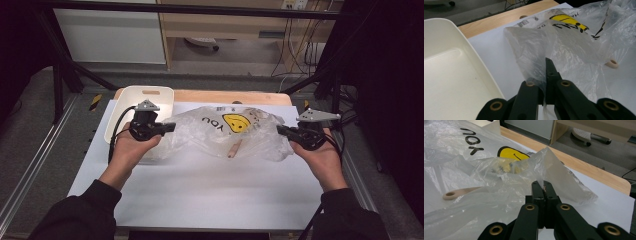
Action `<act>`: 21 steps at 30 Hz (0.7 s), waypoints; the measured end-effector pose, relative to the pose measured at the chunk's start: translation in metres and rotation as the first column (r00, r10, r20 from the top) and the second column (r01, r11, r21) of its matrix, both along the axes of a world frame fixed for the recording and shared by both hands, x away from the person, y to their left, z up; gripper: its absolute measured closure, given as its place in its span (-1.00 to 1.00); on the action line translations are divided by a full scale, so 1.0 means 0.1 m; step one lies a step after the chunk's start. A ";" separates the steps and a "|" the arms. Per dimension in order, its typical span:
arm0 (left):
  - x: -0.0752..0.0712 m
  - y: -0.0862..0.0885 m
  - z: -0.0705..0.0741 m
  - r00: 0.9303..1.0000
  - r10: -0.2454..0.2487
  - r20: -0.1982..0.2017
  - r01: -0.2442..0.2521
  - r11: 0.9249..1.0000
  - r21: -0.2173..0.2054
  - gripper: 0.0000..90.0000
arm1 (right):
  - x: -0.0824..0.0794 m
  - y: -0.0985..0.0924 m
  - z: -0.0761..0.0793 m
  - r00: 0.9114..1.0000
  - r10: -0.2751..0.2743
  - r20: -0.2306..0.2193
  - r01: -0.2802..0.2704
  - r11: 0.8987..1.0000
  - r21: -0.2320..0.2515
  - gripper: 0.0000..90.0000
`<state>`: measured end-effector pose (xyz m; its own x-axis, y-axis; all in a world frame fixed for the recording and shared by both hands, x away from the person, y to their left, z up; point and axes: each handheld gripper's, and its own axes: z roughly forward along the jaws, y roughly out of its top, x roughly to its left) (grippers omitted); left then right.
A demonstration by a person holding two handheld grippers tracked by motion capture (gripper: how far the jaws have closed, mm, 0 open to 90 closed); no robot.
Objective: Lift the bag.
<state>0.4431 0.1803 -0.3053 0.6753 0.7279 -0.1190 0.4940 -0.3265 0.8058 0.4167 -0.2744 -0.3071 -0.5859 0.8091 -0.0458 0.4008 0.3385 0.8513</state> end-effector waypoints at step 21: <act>0.32 0.06 0.22 0.999 0.046 -0.011 -0.047 0.995 -0.084 1.00 | 0.41 0.19 0.21 1.000 0.019 -0.019 -0.019 1.000 0.023 1.00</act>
<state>0.4748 0.1865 -0.2838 0.6395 0.7458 -0.1869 0.5141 -0.2341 0.8252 0.4576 -0.2551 -0.2861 -0.6020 0.7983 -0.0160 0.4104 0.3266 0.8514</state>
